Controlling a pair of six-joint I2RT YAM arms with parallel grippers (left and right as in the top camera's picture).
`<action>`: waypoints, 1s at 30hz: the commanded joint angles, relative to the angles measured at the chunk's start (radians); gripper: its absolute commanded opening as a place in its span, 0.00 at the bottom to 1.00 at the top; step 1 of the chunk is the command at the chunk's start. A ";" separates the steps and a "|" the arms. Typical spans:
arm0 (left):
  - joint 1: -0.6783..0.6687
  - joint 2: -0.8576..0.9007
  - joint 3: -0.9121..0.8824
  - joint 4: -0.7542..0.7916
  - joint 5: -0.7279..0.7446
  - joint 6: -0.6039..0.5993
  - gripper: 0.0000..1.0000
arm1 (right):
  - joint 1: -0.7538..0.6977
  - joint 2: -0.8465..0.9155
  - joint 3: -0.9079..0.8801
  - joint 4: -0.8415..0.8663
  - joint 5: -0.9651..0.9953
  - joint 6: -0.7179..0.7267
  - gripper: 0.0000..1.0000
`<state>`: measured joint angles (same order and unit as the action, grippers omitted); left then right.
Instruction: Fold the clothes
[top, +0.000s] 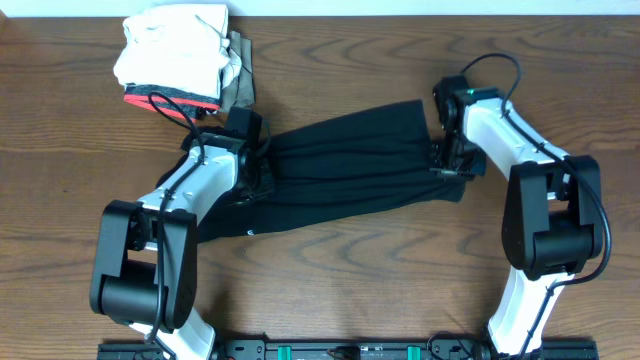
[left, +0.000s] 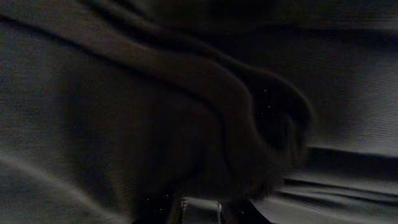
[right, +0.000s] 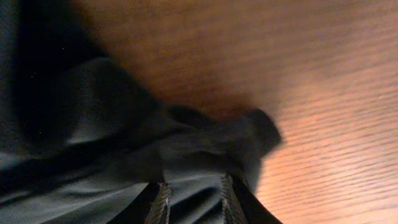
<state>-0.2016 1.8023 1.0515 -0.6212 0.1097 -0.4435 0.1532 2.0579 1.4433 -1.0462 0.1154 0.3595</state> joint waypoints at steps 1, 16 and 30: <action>0.024 -0.040 -0.005 -0.016 -0.103 0.014 0.20 | -0.014 0.006 0.092 -0.027 -0.079 -0.048 0.27; 0.016 -0.253 -0.005 -0.077 0.016 -0.014 0.21 | 0.029 0.006 0.213 -0.145 -0.416 -0.206 0.29; -0.113 -0.136 -0.010 -0.087 0.175 -0.032 0.25 | 0.252 0.007 0.169 -0.082 -0.410 -0.094 0.33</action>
<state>-0.2947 1.6245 1.0512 -0.7013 0.2584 -0.4534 0.3622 2.0617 1.6382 -1.1385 -0.3508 0.1989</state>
